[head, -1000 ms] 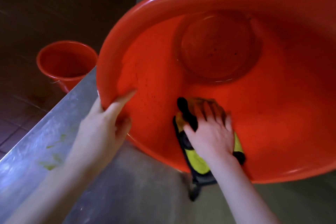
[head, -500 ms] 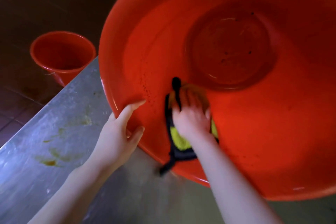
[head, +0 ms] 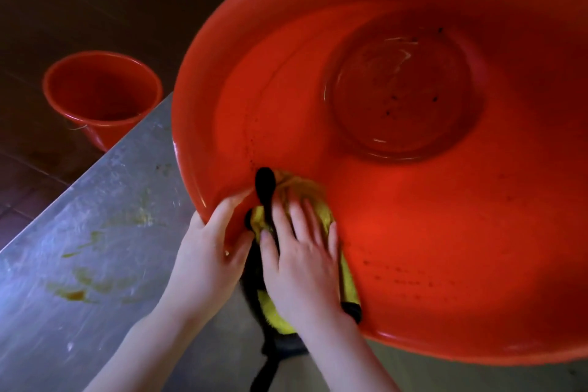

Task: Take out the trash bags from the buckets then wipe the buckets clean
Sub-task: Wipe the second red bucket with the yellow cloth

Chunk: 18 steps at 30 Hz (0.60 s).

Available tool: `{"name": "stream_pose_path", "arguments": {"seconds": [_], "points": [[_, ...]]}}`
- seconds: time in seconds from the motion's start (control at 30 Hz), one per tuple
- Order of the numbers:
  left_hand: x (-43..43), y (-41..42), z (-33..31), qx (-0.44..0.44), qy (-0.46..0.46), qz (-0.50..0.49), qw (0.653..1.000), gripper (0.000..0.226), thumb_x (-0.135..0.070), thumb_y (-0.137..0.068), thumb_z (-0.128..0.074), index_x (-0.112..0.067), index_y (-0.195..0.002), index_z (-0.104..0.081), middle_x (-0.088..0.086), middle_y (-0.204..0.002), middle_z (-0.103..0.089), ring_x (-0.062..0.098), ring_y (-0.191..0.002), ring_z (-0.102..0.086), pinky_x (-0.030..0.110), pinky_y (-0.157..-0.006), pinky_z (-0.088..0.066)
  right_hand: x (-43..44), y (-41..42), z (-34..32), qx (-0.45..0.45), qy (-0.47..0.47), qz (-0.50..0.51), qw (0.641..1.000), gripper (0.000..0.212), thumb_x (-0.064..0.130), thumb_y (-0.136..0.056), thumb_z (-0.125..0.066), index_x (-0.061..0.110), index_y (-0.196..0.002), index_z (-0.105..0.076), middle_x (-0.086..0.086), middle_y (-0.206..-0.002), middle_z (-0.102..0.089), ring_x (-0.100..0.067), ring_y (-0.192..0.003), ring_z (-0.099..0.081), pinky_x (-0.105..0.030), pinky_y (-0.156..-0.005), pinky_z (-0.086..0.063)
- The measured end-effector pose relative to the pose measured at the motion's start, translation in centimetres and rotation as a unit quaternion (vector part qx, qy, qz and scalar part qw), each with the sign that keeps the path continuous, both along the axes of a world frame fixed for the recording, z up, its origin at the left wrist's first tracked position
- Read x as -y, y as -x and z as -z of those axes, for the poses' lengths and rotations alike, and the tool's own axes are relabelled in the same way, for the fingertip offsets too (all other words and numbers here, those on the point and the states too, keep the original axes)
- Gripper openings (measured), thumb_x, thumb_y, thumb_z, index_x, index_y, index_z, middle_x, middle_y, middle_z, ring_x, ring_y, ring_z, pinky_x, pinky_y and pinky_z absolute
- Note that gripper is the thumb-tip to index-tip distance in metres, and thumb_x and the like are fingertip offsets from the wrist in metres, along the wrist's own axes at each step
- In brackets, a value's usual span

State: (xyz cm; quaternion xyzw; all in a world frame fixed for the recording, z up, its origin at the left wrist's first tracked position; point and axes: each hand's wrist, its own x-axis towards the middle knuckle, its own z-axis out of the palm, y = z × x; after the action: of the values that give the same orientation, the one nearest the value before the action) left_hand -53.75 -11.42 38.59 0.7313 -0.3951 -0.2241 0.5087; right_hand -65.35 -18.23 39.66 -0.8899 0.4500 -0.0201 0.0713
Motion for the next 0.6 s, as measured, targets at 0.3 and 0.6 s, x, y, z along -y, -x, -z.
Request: {"name": "stream_pose_path", "arguments": {"seconds": [0.3,0.6], "points": [[-0.3,-1.9,-2.1,0.028,-0.07,0.118,0.99,0.076,-0.012,-0.09,-0.067,-0.057,-0.138,-0.029,-0.001,-0.126,-0.05,0.001,-0.09,-0.065,0.003,-0.083,-0.042,17.4,-3.3,0.1,-0.022,-0.088,0.212,0.973,0.056,0.047,-0.099,-0.021,0.033,-0.153,-0.011,0.006,-0.163,-0.007,-0.015,-0.149,-0.003,-0.059,-0.116,0.003],[2.4,-6.2,-7.7,0.296,-0.006,0.035,0.955,0.067,-0.013,-0.087,-0.061,-0.038,-0.146,-0.042,0.014,-0.118,-0.04,0.029,-0.071,-0.053,0.038,-0.07,-0.054,18.1,0.1,0.6,-0.082,-0.07,0.168,0.98,0.059,0.05,-0.098,-0.019,0.035,-0.154,-0.007,0.009,-0.163,-0.002,-0.014,-0.149,0.0,-0.057,-0.117,0.003]]}}
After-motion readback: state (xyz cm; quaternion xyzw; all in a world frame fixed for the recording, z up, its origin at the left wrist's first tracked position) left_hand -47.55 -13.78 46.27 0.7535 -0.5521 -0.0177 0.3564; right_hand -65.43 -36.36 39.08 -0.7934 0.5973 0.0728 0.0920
